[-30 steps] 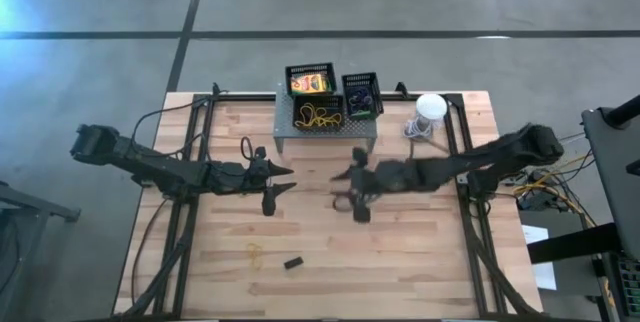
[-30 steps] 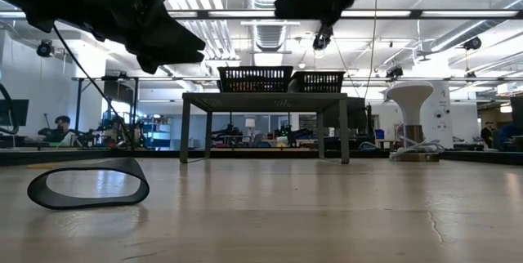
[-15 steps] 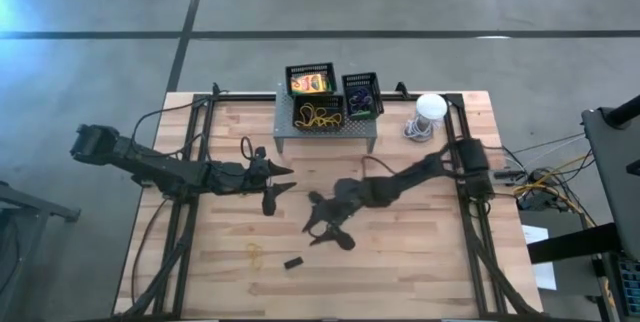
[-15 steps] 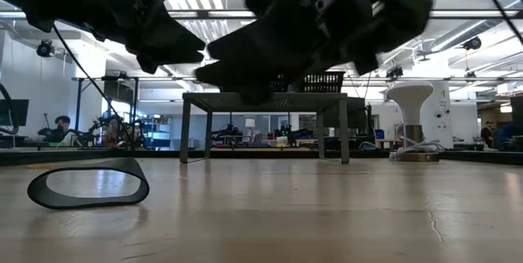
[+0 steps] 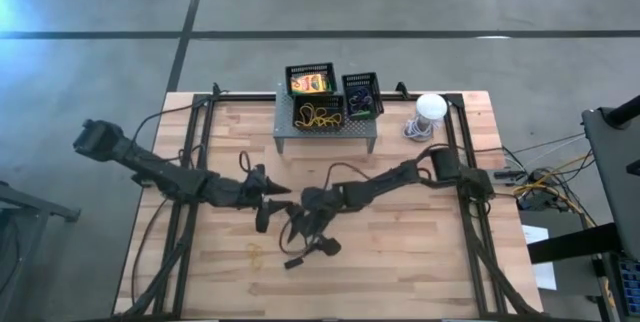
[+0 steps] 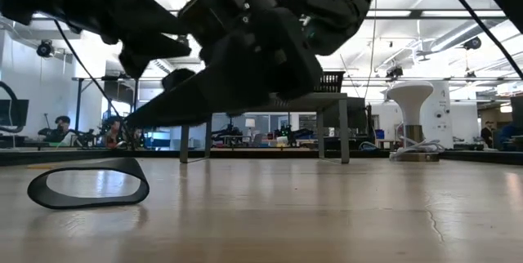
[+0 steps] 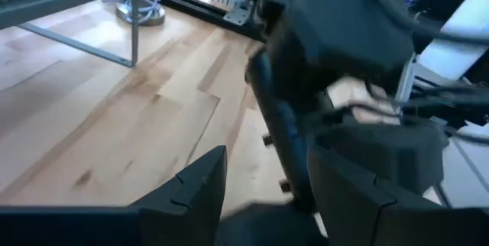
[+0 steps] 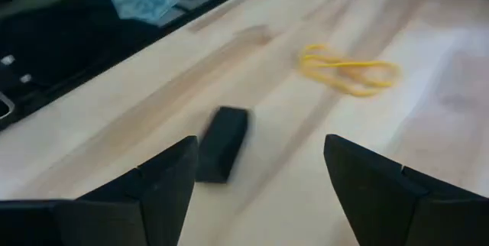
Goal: Pick & Place Office Desk Supplies
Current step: Put the black rubber band into the bottom left black bin
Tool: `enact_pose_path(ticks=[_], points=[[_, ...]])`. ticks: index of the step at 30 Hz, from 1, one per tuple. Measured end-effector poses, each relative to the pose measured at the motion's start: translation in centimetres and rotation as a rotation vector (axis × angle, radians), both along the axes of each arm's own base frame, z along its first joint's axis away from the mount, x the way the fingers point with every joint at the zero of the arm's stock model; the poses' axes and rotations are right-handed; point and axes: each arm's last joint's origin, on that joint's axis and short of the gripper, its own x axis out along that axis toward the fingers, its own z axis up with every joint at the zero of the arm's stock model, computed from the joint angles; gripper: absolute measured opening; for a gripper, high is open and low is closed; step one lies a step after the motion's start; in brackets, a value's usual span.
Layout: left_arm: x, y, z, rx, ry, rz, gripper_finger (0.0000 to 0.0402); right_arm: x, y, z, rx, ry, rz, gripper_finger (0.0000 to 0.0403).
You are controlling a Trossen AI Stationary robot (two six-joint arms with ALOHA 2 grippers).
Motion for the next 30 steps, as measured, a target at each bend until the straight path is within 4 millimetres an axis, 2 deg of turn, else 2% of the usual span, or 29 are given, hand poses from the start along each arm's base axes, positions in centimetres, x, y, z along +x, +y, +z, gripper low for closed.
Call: enact_pose_path(ticks=[4, 8, 12, 18, 24, 30], points=[[-0.6, -1.6, 0.0, 0.003, -0.017, 0.033, 0.0189, 0.8, 2.2, -0.8, 0.003, -0.005, 0.046, 0.0280], [-1.4, -2.9, 0.0, -0.006, -0.026, 0.066, 0.0189, 1.3, 3.5, -1.3, 0.016, 0.028, 0.054, 0.0272], [-2.0, -4.0, -0.1, -0.012, -0.035, 0.087, 0.0189, 1.2, 4.3, -1.7, 0.011, 0.061, 0.018, 0.0259], [-2.5, -4.5, -0.1, -0.011, -0.048, 0.119, 0.0189, 1.1, 4.4, -1.8, 0.006, 0.107, -0.041, 0.0233], [-2.5, -4.5, -0.2, -0.003, -0.041, 0.129, 0.0189, 0.9, 4.6, -1.9, 0.034, 0.165, -0.081, 0.0177], [-2.6, -4.5, -0.3, 0.003, -0.033, 0.129, 0.0189, 0.3, 4.2, -0.8, -0.022, 0.234, -0.156, 0.0080]])
